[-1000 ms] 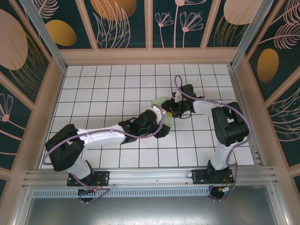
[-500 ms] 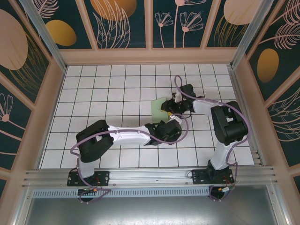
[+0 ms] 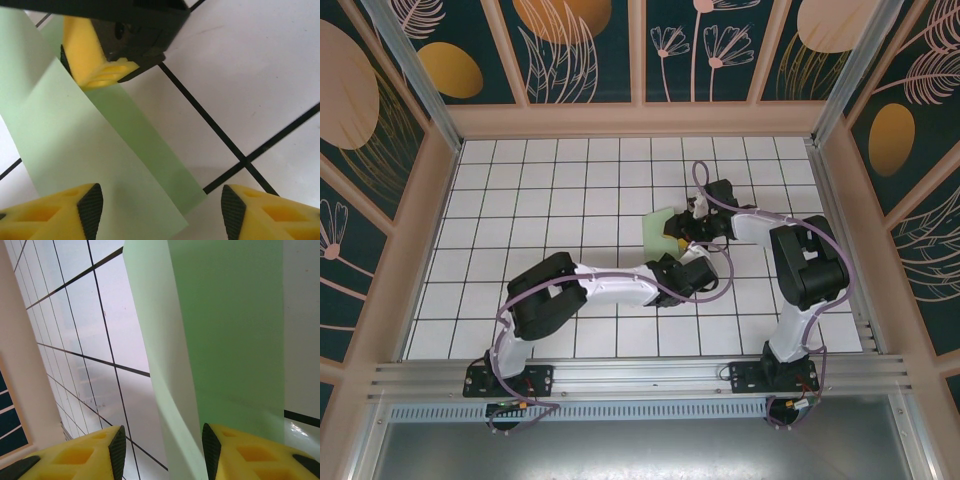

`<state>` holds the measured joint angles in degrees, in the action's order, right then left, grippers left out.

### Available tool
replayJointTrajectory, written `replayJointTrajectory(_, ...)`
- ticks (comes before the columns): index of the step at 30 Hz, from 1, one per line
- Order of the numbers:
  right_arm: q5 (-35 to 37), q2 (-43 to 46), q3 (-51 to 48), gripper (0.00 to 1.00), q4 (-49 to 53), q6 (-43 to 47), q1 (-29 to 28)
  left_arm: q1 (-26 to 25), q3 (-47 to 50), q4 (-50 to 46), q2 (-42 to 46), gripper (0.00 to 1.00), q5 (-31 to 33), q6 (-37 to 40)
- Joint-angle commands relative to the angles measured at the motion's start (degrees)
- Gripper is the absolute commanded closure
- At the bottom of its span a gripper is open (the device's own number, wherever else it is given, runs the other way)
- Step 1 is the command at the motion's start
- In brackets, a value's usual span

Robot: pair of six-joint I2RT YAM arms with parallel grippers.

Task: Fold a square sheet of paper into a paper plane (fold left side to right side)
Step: Fold the triangle a second time at the center of the table.

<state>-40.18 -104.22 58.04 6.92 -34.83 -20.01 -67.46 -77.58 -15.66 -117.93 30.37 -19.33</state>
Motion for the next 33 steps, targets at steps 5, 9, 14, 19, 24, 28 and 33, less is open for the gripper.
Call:
replayJointTrajectory(5,0.01,-1.19,1.59,0.52,1.89,1.84,0.30,-0.16,0.15,-1.39,1.23,0.61,1.96,0.17)
replayJointTrajectory(9,0.76,-1.50,2.07,0.53,3.09,2.65,0.28,-0.19,0.23,-1.31,1.72,0.78,1.21,0.28)
replayJointTrajectory(14,1.59,-1.25,2.71,0.52,3.62,3.09,0.32,0.05,0.24,-1.39,2.82,1.00,-0.06,0.13)
replayJointTrajectory(19,2.62,0.30,3.56,0.52,2.65,3.53,0.56,1.37,1.64,-0.32,5.15,1.00,-3.00,-1.21)
replayJointTrajectory(24,5.02,4.86,3.67,0.46,1.15,4.07,1.66,3.83,5.54,4.51,9.29,1.00,-10.89,-3.13)
replayJointTrajectory(28,7.94,10.38,0.82,0.34,-0.95,3.34,3.52,6.04,9.18,9.73,12.55,1.00,-17.67,-4.85)
replayJointTrajectory(33,11.59,19.09,-6.72,0.26,-5.77,0.83,6.08,8.86,12.82,14.77,14.89,1.00,-24.87,-7.22)
